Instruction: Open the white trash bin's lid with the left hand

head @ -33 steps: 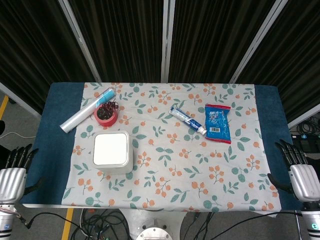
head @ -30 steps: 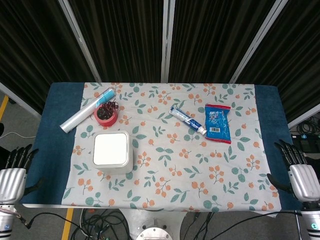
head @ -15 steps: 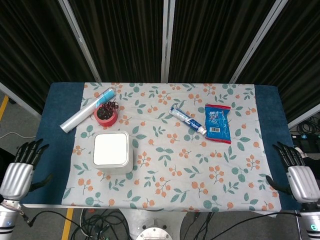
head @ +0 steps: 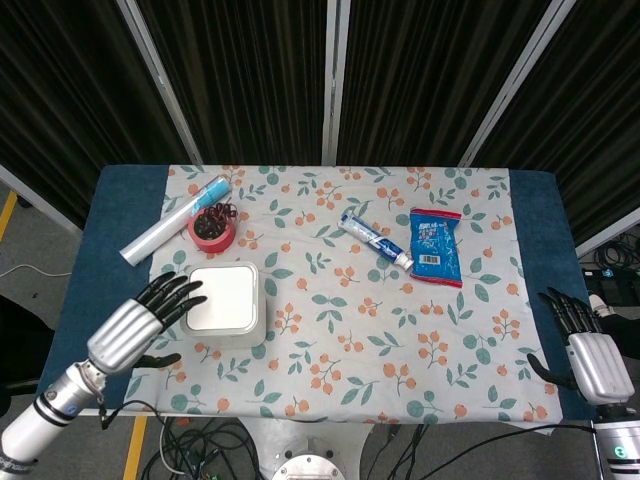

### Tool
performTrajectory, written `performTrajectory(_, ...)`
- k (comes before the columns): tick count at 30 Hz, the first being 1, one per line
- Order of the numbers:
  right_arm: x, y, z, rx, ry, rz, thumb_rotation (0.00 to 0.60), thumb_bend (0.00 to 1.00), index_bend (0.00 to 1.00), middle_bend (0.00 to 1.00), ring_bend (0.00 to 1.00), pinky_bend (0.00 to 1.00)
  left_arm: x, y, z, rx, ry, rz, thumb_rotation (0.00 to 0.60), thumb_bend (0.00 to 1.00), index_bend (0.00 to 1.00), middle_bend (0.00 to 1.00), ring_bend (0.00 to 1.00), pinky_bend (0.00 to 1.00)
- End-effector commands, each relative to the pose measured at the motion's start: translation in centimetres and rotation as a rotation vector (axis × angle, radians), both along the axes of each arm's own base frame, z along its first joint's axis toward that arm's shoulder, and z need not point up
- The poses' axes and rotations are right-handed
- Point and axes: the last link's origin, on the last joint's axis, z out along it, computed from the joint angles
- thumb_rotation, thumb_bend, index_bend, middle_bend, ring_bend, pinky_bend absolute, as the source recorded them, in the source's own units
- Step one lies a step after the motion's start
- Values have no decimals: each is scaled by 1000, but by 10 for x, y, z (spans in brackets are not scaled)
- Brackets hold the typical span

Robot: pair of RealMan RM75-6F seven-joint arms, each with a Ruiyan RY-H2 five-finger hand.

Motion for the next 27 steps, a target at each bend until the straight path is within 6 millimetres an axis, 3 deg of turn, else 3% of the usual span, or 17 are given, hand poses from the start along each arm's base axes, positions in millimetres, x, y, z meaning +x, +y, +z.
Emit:
performTrajectory(1,0,0,0,1,0,-1,600,196,0,0,0,0,5,4,-9,-20,60,-9,600,90,161,115,17,0)
performTrajectory(8,-2,-1,0,1,-3,-4,600,196,0,0,0,0,1,8,-24,-39,109,4,600,89,186,135,23,0)
performTrajectory(13,-3,-1,-1,3,-3,-9,600,196,0,0,0,0,1,7,-32,-70,105,26,600,89,317,280,137,0)
performTrajectory(16,-3,-2,-1,3,-4,-6,600,196,0,0,0,0,2,6,-34,-73,106,25,600,89,342,310,165,0)
performTrajectory(21,-3,-1,1,-5,-3,-4,600,196,0,0,0,0,7,7,-20,13,15,1,600,88,337,301,165,0)
performTrajectory(27,-3,-1,1,-9,-3,-3,600,200,0,0,0,0,3,4,12,166,-132,-9,600,88,258,221,165,0)
